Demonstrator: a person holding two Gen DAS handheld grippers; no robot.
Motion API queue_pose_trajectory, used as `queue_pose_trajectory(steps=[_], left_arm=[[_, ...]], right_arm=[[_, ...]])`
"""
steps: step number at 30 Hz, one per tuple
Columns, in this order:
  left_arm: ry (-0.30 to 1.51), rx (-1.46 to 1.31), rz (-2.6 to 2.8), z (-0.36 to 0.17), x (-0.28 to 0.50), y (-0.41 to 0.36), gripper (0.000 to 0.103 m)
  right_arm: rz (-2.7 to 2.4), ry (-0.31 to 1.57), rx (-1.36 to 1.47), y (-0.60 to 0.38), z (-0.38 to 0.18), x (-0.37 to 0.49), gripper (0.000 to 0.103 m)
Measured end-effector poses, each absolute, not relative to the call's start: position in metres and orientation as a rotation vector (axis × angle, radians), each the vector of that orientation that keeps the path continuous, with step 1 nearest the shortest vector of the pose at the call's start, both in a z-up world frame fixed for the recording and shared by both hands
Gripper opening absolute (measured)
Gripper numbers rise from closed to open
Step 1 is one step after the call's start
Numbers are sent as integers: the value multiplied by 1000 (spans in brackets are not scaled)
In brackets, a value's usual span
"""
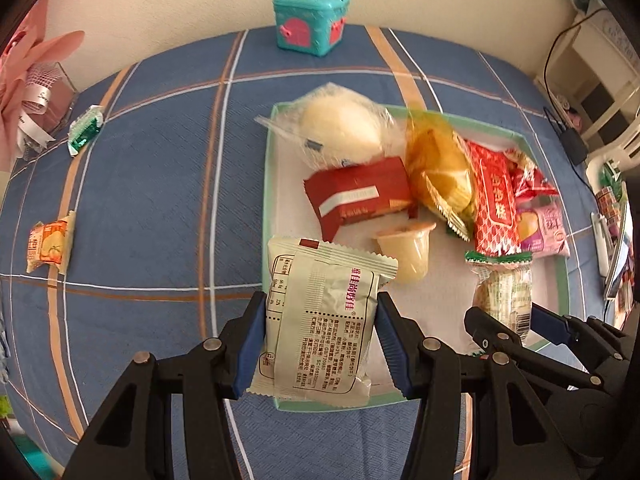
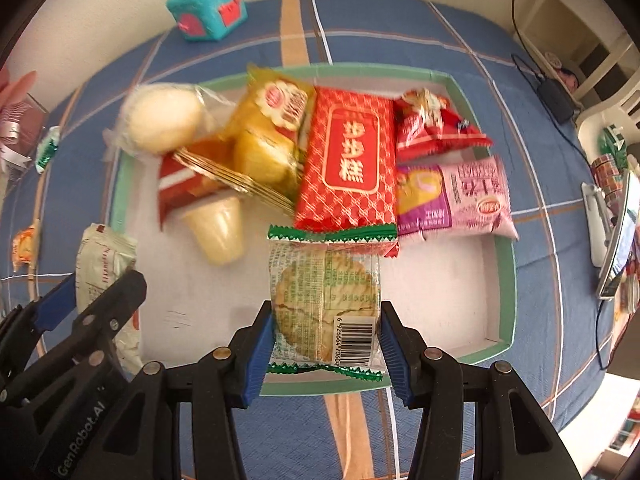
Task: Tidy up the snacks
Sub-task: 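Carry the white pack and green-wrapped biscuit over the tray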
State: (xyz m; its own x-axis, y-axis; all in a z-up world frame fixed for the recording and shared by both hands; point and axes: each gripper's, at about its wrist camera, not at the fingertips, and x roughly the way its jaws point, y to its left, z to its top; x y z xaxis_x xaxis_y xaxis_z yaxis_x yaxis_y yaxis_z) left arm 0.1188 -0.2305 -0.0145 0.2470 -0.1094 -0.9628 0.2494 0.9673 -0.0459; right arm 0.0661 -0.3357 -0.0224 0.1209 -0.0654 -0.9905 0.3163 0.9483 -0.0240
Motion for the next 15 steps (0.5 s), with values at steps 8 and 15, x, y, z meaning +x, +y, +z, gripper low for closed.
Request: queue_pose_trajectory(steps=[8,15], left_arm=[[1335,156,-253,-33,121,-242,55],[1359,158,-250,-47,124,-249,55]], right_arm=[[-292,1487,211,-342,-44,63,53],[-296,1502,216,-339,-52,58,54]])
